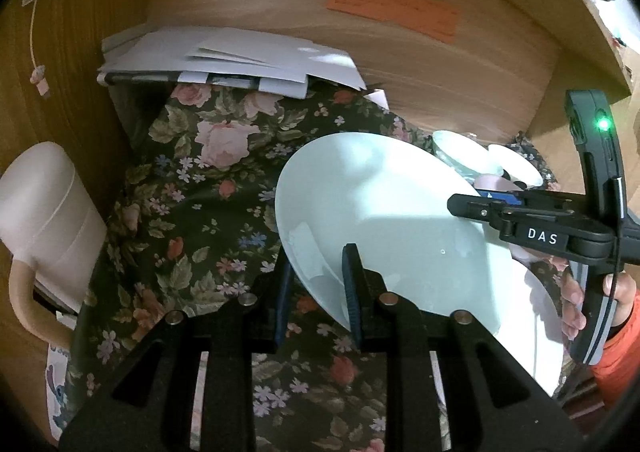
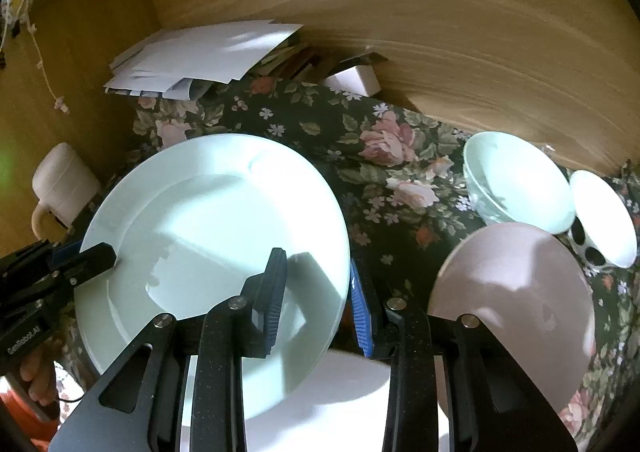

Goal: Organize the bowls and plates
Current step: 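Carry the light green plate with both grippers over the white plate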

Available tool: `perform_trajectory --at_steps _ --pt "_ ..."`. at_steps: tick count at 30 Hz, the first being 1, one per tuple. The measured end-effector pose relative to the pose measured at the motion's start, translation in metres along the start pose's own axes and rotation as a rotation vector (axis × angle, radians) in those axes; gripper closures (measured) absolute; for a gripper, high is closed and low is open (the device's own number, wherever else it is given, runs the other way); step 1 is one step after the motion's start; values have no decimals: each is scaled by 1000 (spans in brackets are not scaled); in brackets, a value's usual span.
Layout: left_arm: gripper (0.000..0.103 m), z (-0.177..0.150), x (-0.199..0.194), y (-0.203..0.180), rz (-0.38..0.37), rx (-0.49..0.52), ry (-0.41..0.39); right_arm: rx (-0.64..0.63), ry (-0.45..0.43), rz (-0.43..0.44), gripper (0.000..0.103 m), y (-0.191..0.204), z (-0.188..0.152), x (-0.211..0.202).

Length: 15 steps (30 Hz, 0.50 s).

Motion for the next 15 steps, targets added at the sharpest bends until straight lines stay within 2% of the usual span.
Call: perform_trajectory --at_steps 15 --pt "80 -10 -21 -25 -20 18 -21 24 -17 -8 75 -11 -26 -27"
Point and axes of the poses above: each gripper's, at about its wrist camera, not at the fingertips, and x roughly the way its jaws point, y to its left, z to its top, the point moved 1 cm from there along x, roughly the way its jaws point, and after that the axes turned 15 degrees about x, right-handed, at the moved point
